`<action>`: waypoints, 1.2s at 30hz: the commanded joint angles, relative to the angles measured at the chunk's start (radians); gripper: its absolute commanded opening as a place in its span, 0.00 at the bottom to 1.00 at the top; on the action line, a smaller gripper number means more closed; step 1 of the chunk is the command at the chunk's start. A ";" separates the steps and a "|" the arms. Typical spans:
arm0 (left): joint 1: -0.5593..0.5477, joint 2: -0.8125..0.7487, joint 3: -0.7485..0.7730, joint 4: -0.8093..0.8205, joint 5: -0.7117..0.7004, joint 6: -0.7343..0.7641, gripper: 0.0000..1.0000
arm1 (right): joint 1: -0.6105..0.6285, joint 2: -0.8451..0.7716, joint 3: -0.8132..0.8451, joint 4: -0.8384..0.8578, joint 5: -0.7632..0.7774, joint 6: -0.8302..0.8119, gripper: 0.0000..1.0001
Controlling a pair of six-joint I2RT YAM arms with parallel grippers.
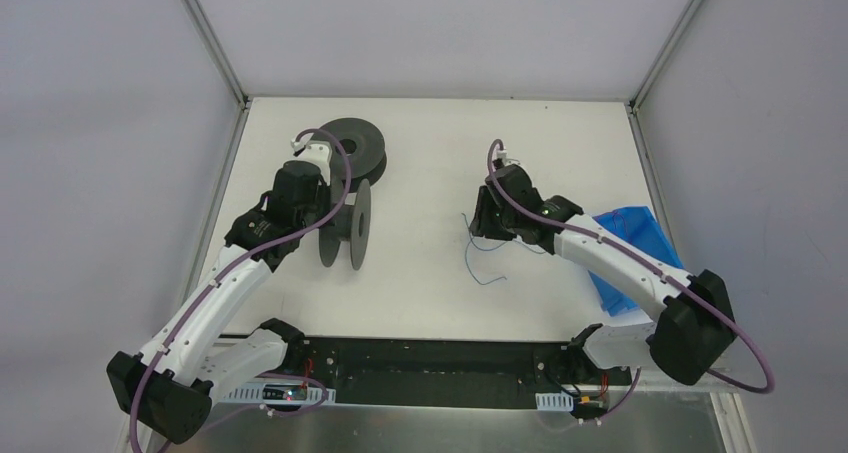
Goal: Wrap the cables
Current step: Place the cable reel at the center of the board.
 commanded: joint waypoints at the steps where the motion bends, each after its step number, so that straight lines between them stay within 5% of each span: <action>1: 0.001 -0.009 0.017 0.057 0.021 -0.037 0.00 | 0.015 0.044 0.004 0.014 0.164 0.484 0.41; 6: 0.001 -0.007 0.019 0.057 0.053 -0.041 0.00 | 0.016 0.121 -0.027 0.234 0.233 0.237 0.42; 14: -0.005 -0.042 0.003 0.062 0.037 -0.018 0.00 | -0.012 0.360 0.142 0.177 0.106 -0.133 0.30; 25: -0.008 -0.045 0.002 0.065 0.027 -0.015 0.00 | -0.036 0.474 0.113 0.219 0.040 -0.136 0.33; 34: -0.008 -0.039 -0.001 0.068 0.045 -0.012 0.00 | -0.036 0.462 0.005 0.268 0.103 -0.071 0.16; 36: -0.008 -0.029 0.002 0.069 0.084 -0.013 0.00 | -0.038 0.434 -0.036 0.311 0.094 -0.066 0.01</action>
